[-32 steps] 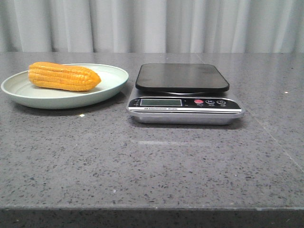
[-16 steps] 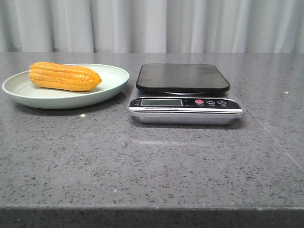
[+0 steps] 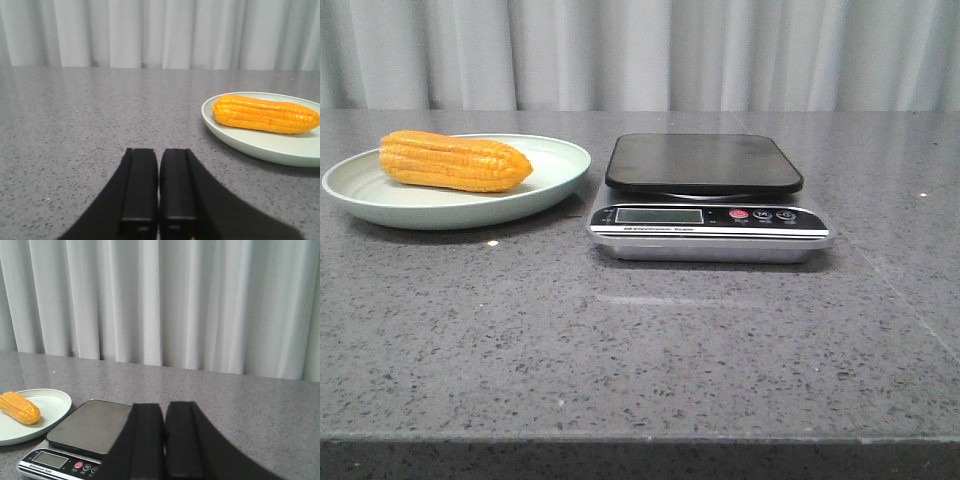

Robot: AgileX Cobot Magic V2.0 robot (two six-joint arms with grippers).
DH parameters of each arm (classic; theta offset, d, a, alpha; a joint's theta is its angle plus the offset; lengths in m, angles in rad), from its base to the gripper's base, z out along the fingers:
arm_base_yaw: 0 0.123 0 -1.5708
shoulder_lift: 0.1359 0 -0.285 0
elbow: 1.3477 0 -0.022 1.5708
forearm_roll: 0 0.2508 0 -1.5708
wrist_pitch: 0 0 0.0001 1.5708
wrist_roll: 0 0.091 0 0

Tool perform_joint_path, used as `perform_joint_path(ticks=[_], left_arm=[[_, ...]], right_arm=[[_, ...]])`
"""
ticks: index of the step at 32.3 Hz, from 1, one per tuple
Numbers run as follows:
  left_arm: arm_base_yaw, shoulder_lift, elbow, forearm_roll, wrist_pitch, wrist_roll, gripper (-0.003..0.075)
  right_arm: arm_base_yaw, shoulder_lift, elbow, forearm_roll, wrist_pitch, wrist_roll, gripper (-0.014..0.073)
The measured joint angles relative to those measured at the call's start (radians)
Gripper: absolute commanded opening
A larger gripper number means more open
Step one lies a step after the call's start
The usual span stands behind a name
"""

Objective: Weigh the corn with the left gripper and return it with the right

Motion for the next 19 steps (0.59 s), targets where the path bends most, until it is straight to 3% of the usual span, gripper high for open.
perform_joint_path(ticks=[19], left_arm=[[0.021, 0.000, 0.000, 0.002, -0.012, -0.009, 0.0134]], right_arm=[[0.000, 0.000, 0.000, 0.000, 0.000, 0.000, 0.0160]])
